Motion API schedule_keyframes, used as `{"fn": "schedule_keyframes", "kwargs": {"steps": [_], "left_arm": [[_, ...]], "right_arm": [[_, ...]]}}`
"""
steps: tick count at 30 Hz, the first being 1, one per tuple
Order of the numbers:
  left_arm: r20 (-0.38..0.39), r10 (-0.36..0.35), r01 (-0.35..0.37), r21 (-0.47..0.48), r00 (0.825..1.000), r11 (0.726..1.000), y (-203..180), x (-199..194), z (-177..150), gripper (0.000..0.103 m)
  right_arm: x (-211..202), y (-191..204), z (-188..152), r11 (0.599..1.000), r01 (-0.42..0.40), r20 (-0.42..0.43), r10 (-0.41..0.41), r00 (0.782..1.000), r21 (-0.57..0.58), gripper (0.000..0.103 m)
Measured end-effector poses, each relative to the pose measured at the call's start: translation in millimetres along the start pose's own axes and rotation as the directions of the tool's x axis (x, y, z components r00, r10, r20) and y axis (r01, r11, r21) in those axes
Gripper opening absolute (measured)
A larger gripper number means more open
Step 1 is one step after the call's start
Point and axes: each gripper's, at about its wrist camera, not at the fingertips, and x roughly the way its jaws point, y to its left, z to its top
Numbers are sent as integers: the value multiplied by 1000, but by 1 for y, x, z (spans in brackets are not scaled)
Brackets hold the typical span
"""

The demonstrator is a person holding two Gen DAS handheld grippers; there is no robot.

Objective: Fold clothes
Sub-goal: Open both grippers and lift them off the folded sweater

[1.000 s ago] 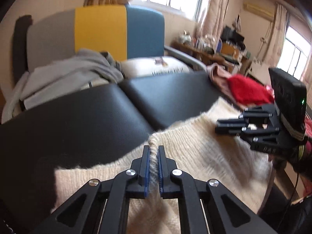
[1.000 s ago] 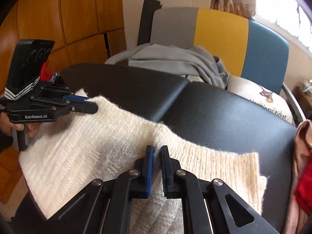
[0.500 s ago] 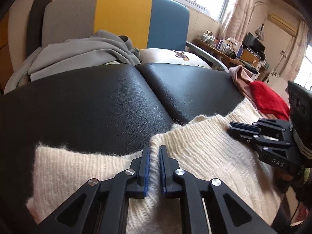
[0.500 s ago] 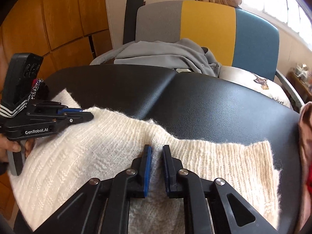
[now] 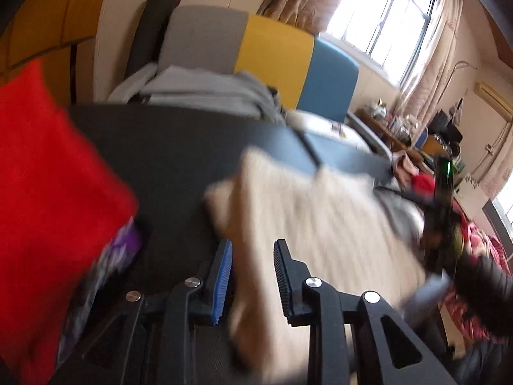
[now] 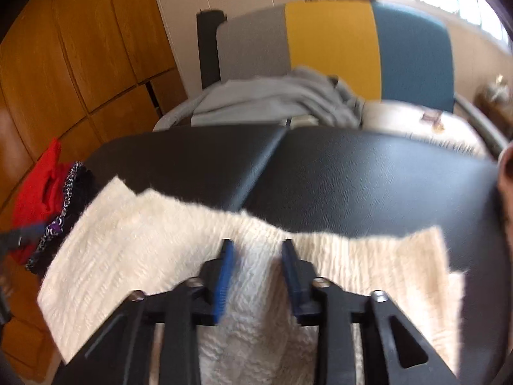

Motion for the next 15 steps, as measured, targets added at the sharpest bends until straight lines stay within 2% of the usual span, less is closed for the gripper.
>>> {"fn": "schedule_keyframes", "kwargs": {"steps": [2, 3, 5, 7, 10, 13, 15], "left_arm": [[-23, -35, 35, -14, 999, 999, 5, -4, -19, 29], [-33, -57, 56, -22, 998, 998, 7, -6, -28, 30], [-32, -110, 109, -48, 993, 993, 10, -5, -40, 30], [-17, -167, 165, -77, 986, 983, 10, 1, -46, 30], [-8, -220, 218, -92, 976, 972, 10, 10, -49, 31], [-29, -257, 253, -108, 966, 961, 11, 26, -47, 31], [-42, -307, 300, -124, 951, 946, 12, 34, -46, 31]], "right_arm": [[-10, 17, 9, 998, -68, 28, 68, 997, -14, 47], [-12, 30, 13, 992, -123, 25, 124, 992, -31, 57], [-8, 59, 16, 976, -200, -9, 200, 980, -92, 67], [4, 87, 14, 959, -237, -64, 229, 971, -156, 67], [23, 113, 7, 948, -237, -116, 216, 969, -212, 67], [38, 117, -1, 952, -233, -137, 208, 969, -200, 68], [44, 113, -6, 955, -235, -137, 212, 968, -183, 69]]}}
